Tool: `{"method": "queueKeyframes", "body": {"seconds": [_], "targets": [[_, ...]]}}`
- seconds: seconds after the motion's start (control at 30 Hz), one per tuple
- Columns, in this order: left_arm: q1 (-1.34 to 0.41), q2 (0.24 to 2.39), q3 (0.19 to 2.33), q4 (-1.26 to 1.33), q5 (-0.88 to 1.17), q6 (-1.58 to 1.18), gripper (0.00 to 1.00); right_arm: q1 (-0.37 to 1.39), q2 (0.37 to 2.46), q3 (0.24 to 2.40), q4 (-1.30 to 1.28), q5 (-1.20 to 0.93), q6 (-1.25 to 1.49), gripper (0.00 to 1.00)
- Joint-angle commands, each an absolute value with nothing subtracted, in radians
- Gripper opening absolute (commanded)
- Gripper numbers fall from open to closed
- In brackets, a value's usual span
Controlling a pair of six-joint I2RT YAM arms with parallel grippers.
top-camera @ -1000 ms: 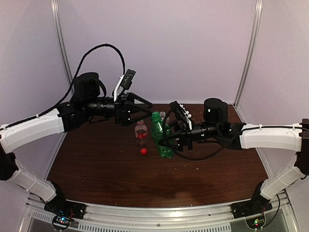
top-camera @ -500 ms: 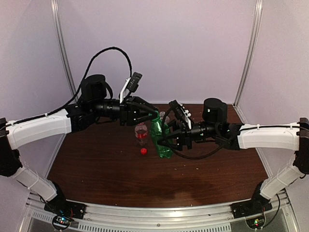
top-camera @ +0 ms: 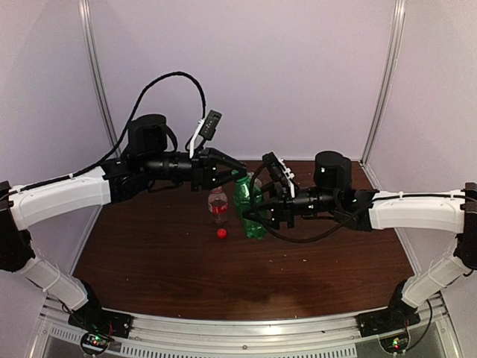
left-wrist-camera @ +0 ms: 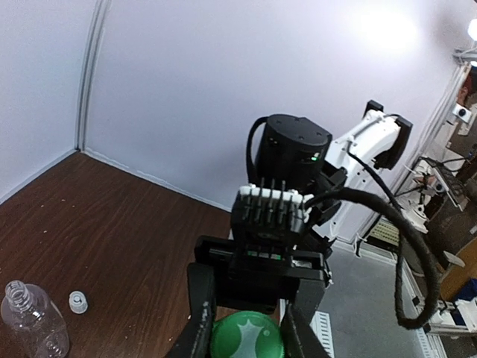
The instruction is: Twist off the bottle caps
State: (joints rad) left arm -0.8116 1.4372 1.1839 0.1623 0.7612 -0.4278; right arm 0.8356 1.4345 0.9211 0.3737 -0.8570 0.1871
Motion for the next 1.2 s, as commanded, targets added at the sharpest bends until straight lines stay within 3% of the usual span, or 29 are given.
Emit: {"method": "queueKeyframes", "body": {"seconds": [0.0, 0.2, 0.3, 0.43, 0.53, 0.7, 0.93, 1.03, 1.17], "targets": [[-0.879, 1.413, 1.264, 0.026, 0.437, -0.463, 0.00, 0.842, 1.403, 0.933, 0.311, -0.579, 0.141, 0.37], [-0.957, 1.426, 1.330, -0.109, 0.071, -0.536, 0.00, 0.862, 1.402, 0.908, 0.324, -0.343, 0.137, 0.36], [-0.961, 1.441, 1.338, -0.098, 0.042, -0.549, 0.00, 0.873, 1.406, 0.909, 0.322, -0.291, 0.141, 0.36], [-0.961, 1.468, 1.365, -0.105, 0.064, -0.529, 0.08, 0.876, 1.403, 0.913, 0.310, -0.280, 0.137, 0.36], [-0.960, 1.465, 1.363, -0.091, 0.103, -0.497, 0.18, 0.874, 1.391, 0.909, 0.303, -0.287, 0.129, 0.36], [-0.941, 1.437, 1.343, -0.066, 0.201, -0.425, 0.42, 0.874, 1.369, 0.914, 0.266, -0.351, 0.086, 0.38], [-0.860, 1.364, 1.275, -0.023, 0.492, -0.329, 0.69, 0.860, 1.342, 0.934, 0.196, -0.536, 0.017, 0.40], [-0.832, 1.338, 1.249, -0.005, 0.621, -0.287, 0.76, 0.854, 1.338, 0.941, 0.183, -0.670, 0.013, 0.41], [-0.818, 1.328, 1.241, 0.026, 0.783, -0.231, 0.79, 0.853, 1.350, 0.959, 0.182, -0.836, -0.010, 0.42]]}}
